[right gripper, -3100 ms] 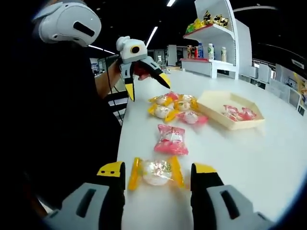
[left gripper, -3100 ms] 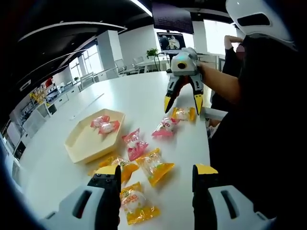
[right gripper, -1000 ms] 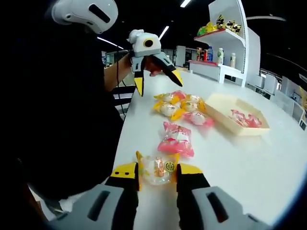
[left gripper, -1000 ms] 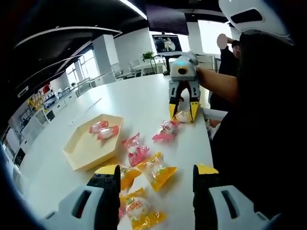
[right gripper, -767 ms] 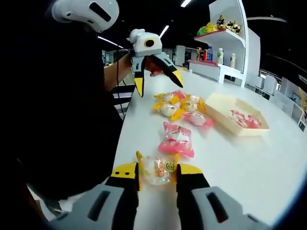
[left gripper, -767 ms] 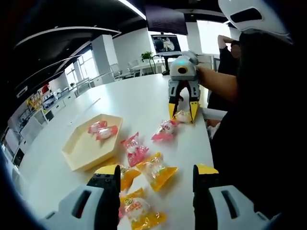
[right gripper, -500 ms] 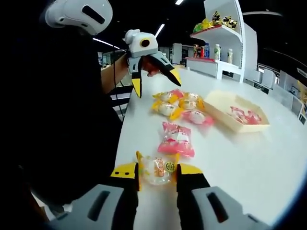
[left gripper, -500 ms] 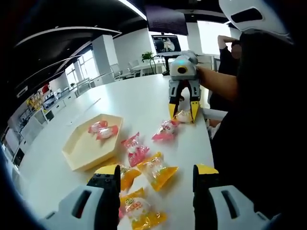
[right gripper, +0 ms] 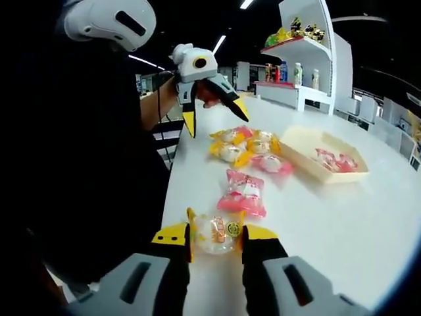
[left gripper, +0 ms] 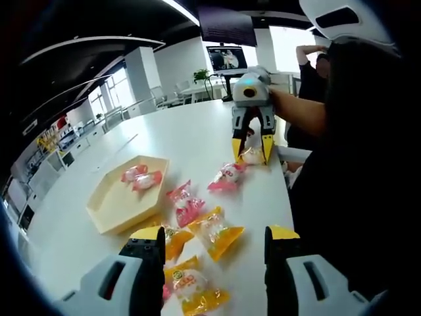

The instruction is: Pick up the marshmallows scattered on the table and place them into the bowl on the table

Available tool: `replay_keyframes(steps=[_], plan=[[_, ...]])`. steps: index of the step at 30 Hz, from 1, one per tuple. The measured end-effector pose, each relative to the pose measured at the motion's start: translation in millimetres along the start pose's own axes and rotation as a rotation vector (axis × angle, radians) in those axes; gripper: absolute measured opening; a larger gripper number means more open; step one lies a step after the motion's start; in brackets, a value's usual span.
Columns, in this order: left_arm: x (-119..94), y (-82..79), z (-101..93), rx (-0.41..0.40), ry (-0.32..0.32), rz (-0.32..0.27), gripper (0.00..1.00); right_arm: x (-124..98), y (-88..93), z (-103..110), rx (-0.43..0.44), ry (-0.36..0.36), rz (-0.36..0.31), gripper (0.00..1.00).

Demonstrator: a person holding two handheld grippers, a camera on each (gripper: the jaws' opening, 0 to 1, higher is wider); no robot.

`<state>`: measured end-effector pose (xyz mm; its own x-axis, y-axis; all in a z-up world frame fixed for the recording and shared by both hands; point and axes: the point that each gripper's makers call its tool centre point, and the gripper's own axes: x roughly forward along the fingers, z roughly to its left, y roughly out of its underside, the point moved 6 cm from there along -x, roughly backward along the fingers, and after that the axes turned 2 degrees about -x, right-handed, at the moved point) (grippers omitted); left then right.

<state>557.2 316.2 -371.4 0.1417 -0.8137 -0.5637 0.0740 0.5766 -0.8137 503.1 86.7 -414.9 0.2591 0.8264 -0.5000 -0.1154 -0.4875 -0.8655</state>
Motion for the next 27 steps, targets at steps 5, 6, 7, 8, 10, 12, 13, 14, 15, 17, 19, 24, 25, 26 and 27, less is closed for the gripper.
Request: replay_keyframes(steps=[5,6,7,8,10,12,13,14,15,17,19,24,25,26,27], plan=[[0,1.0,2.2,-0.005,-0.002,0.001,0.61,-12,0.1,-9,0.011,0.051,-0.01,0.3],[0,1.2,2.4,-0.005,-0.002,0.001,0.61,-13,-0.3,-11,0.013,0.059,-0.012,0.3],[0,1.3,2.4,-0.005,-0.002,0.002,0.61,-14,-0.5,-12,0.01,0.065,-0.013,0.3],[1,1.3,2.3,-0.005,-0.001,0.001,0.61,-14,-0.9,-12,0.01,0.068,-0.014,0.3],[1,1.1,2.1,-0.005,0.001,0.0,0.61,-13,-1.8,-13,0.015,0.069,-0.015,0.3],[1,0.8,1.9,-0.003,0.002,0.0,0.61,-11,-2.0,-13,0.008,0.065,-0.011,0.3],[1,0.9,2.0,-0.004,0.002,0.001,0.61,-11,-2.3,-13,0.008,0.065,-0.012,0.3],[1,0.9,2.1,-0.004,0.002,0.001,0.61,-11,-2.5,-13,0.007,0.066,-0.013,0.3],[1,0.8,2.1,-0.003,0.001,0.002,0.61,-11,-2.6,-14,0.006,0.068,-0.013,0.3],[1,1.2,2.3,-0.003,0.001,0.004,0.61,-12,-2.9,-15,0.006,0.077,-0.014,0.3],[0,1.8,2.6,-0.004,-0.001,0.007,0.61,-14,-3.6,-18,0.005,0.091,-0.018,0.3],[0,0.7,2.2,0.0,0.0,0.006,0.61,-17,-5.9,-24,0.012,0.123,-0.035,0.3],[0,0.1,1.9,0.001,0.001,0.005,0.61,-17,-6.5,-25,0.014,0.132,-0.04,0.3],[0,-0.1,1.6,0.004,0.002,0.006,0.61,-17,-6.9,-26,0.009,0.142,-0.041,0.3],[1,-0.2,1.2,0.006,0.004,0.006,0.61,-17,-7.4,-27,0.006,0.148,-0.043,0.3]])
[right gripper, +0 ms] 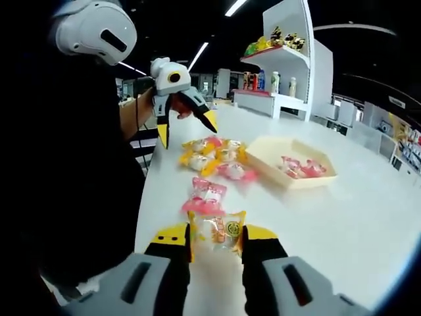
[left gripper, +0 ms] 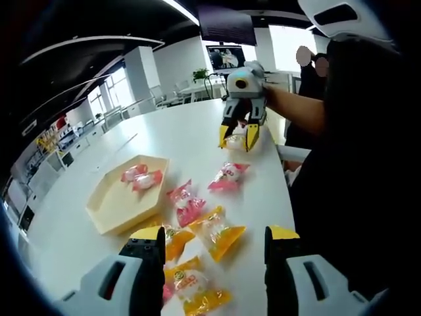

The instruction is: Pick up the marshmallows scattered on the table and place them into the bowl on the table

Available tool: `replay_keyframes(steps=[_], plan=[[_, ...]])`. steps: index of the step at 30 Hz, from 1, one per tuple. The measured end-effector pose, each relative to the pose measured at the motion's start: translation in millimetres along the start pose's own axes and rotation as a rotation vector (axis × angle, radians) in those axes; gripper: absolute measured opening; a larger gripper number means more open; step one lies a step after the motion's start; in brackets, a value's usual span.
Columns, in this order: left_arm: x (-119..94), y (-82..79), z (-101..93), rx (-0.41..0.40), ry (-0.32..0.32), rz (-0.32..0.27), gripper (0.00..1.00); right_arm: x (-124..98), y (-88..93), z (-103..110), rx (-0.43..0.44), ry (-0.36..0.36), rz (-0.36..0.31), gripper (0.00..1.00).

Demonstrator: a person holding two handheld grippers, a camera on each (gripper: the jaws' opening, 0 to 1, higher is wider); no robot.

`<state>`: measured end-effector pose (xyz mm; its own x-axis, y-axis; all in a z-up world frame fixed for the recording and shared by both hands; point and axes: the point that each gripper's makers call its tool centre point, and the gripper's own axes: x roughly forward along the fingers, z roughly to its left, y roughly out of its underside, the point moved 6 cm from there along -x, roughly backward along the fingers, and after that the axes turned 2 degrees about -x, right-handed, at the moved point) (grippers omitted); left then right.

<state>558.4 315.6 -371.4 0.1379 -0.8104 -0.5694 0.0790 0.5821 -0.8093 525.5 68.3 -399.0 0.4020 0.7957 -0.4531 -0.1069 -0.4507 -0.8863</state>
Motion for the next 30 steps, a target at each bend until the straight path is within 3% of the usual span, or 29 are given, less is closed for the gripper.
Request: replay_keyframes(steps=[7,30], plan=[[1,1.2,-1.0,-0.002,0.003,-0.001,0.61,-2,-3.2,-14,0.015,0.085,-0.045,0.3],[0,5.5,-2.4,-0.018,-0.002,-0.003,0.6,1,-8.2,-39,0.03,0.217,-0.122,0.3]])
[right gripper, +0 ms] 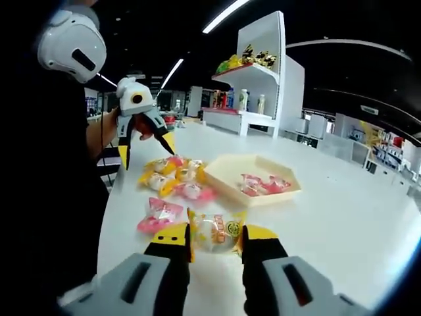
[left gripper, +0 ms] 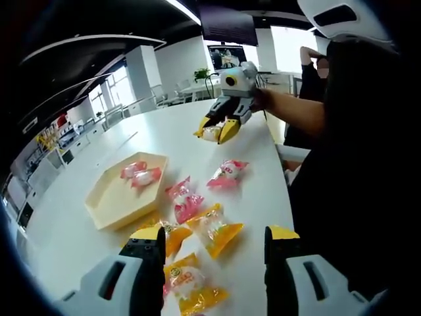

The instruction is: Pick up the marshmallows scattered on the table and place them into the bowl on the table

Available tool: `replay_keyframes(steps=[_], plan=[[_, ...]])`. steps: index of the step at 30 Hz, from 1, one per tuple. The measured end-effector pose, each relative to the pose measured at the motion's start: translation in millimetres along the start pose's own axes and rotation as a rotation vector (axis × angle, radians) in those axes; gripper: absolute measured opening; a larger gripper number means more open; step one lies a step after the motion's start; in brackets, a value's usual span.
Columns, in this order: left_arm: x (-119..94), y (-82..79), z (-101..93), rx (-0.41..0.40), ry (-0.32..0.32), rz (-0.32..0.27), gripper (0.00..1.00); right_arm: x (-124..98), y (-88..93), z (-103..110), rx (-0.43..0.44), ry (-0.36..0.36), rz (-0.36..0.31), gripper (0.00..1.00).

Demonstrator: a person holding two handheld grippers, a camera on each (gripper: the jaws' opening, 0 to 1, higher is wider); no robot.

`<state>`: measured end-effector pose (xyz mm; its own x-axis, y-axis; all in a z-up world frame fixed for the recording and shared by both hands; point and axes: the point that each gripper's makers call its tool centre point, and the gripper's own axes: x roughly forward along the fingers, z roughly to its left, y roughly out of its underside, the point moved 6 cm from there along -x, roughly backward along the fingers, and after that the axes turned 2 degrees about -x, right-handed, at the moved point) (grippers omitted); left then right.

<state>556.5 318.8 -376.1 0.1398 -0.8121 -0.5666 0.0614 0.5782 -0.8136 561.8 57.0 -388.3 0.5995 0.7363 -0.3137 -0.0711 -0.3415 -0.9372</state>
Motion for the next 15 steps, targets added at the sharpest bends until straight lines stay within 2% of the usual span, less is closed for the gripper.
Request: replay_keyframes(steps=[15], plan=[[0,2.3,0.3,-0.001,0.0,0.001,0.6,8,-0.7,-14,0.015,0.06,-0.011,0.31]])
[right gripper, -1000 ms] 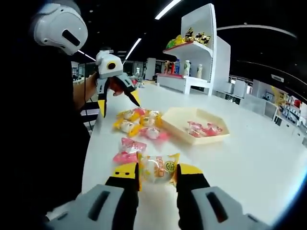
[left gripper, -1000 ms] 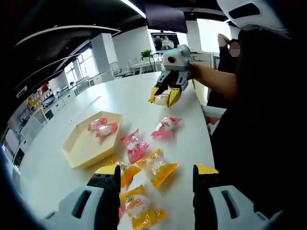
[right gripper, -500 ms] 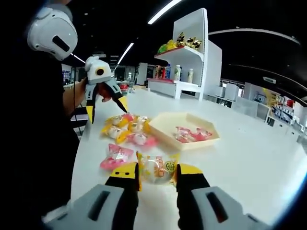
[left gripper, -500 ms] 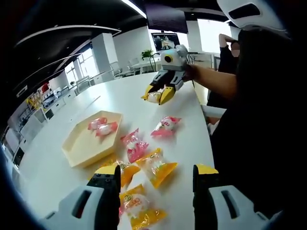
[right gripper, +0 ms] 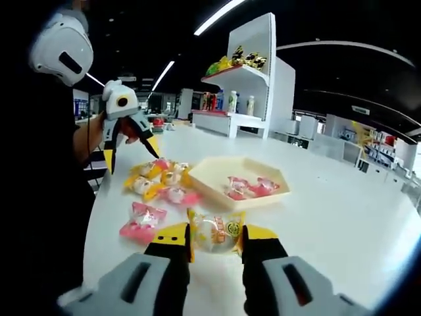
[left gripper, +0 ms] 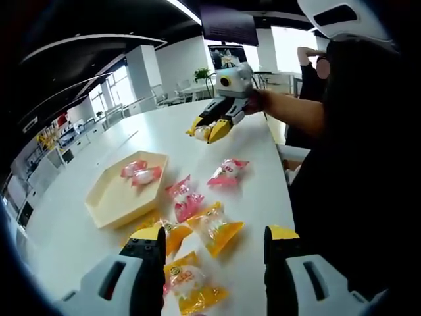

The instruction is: Pick up the marshmallows scattered on the table and place them into the bowl on the table

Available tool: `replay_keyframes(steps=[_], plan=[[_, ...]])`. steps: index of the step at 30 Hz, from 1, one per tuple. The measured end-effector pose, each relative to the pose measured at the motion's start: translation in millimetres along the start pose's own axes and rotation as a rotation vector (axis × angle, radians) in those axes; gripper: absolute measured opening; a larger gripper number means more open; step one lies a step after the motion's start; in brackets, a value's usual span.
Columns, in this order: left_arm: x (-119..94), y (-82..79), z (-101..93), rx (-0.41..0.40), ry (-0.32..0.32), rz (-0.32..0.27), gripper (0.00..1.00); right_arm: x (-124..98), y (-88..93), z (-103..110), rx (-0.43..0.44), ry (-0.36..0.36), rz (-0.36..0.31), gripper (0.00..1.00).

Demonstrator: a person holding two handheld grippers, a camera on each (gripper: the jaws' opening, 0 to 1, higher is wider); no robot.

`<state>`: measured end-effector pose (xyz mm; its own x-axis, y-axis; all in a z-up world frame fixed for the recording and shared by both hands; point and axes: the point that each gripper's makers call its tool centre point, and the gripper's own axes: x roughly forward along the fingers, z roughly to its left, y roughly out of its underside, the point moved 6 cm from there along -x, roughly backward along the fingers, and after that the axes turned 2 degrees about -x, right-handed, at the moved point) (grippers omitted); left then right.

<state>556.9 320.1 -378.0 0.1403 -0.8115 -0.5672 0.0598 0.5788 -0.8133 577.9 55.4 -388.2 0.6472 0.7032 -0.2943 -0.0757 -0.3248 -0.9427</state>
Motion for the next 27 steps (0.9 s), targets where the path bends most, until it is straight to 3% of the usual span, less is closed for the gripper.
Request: replay_keyframes(steps=[11,27], plan=[[-2,2.5,-1.1,-0.004,-0.005,0.002,0.6,5,3.1,-19,0.086,0.069,0.009,0.31],[-2,4.0,0.1,-0.009,-0.004,-0.002,0.6,9,5.6,-39,0.128,0.16,0.013,0.31]])
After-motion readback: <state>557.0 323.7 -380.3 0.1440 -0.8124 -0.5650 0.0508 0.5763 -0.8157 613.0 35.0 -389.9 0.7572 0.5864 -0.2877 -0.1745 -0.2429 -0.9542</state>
